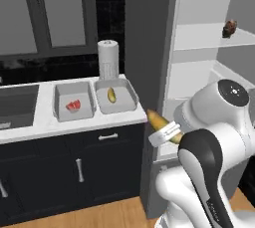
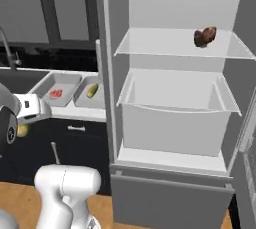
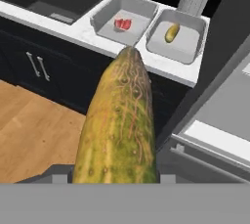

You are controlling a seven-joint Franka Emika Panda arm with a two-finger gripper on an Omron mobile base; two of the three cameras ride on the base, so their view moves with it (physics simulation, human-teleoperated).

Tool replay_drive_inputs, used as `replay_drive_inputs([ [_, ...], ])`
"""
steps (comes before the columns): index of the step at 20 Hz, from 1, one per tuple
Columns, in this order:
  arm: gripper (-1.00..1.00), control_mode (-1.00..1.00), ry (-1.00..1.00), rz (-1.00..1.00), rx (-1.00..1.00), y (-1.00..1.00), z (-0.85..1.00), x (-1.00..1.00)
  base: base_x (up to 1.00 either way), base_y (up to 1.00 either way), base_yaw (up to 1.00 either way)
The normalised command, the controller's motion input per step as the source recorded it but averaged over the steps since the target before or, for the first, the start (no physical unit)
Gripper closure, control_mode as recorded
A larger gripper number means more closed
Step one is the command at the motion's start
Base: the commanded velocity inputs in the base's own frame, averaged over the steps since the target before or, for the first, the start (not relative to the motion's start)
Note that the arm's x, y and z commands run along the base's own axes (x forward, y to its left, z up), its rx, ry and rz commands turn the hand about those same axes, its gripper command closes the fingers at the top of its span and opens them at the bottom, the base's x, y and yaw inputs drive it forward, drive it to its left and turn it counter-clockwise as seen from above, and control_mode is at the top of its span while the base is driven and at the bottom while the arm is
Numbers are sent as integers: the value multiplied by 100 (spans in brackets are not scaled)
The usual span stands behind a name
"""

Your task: Place one cucumber and one steak in each tupperware on the nearby counter, to pack two identical lunches.

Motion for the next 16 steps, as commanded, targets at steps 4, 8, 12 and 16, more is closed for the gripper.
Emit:
replay_drive_inputs([
  [4,100,100,0,0,0,0,0,0,100,100,-14],
  [8,100,100,0,0,0,0,0,0,100,87,-28],
  [12,100,100,0,0,0,0,0,0,100,52,-40],
  [16,100,-100,6,-9,0,-11,-20,50,50,-3,-17],
])
